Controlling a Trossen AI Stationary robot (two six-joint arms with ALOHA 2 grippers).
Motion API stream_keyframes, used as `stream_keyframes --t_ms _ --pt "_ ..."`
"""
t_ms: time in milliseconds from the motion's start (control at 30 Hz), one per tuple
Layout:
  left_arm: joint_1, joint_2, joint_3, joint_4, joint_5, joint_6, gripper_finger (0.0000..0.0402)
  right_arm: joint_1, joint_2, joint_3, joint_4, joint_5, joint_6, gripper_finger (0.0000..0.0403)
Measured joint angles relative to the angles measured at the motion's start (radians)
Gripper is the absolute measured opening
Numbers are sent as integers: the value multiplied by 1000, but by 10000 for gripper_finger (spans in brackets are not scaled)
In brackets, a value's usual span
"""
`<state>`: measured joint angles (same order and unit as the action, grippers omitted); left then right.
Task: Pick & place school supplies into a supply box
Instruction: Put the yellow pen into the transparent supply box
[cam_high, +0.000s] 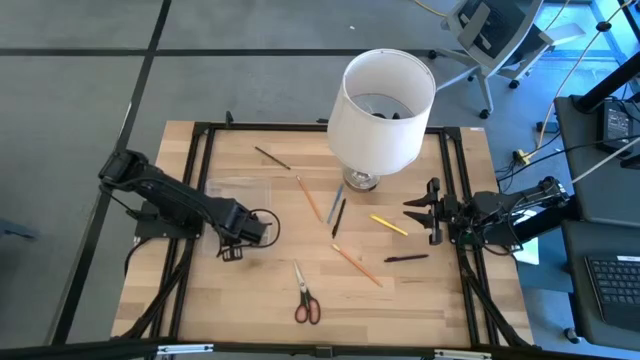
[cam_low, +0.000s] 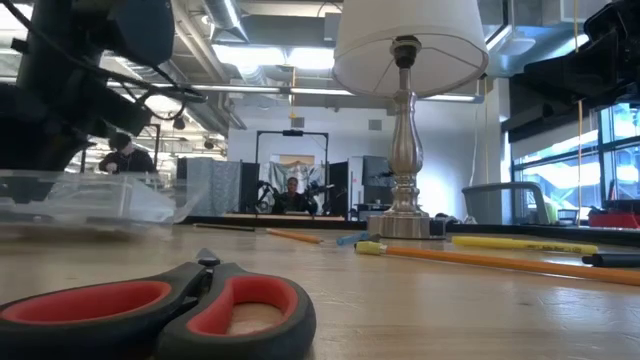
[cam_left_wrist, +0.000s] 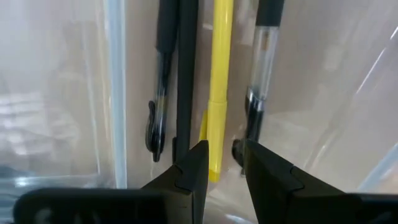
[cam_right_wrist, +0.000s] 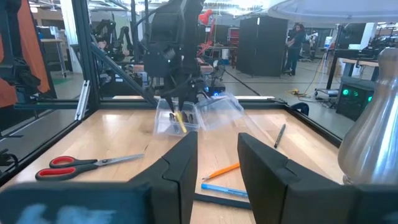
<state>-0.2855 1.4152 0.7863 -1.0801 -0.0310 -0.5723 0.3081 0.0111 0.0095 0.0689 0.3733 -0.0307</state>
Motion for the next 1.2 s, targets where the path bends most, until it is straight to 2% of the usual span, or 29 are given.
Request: stream_keyframes --t_ms 100,233,367,433,533,633,767,900,1200 --pt "0 -27 30 5 -42 -75 88 0 0 0 0 0 0 119" --pt "-11 -75 76 65 -155 -226 84 0 -1 0 1 0 2 119" --pt "-29 -113 82 310 -359 -465 83 0 -1 0 0 0 54 120" --pt "-34 -115 82 463 -462 -525 84 0 -1 0 1 0 81 120" --pt "-44 -105 83 696 -586 -478 82 0 0 0 0 -4 133 120" --pt "-58 -73 83 908 -685 -319 80 0 0 0 -2 -34 161 120" --pt "-63 -28 83 1110 -730 -119 80 0 31 24 -66 -43 215 120" --pt "-63 4 83 1188 -726 -52 83 0 111 103 -213 -46 307 120" --pt "-59 55 83 1189 -739 -69 83 0 415 289 -506 -44 584 120"
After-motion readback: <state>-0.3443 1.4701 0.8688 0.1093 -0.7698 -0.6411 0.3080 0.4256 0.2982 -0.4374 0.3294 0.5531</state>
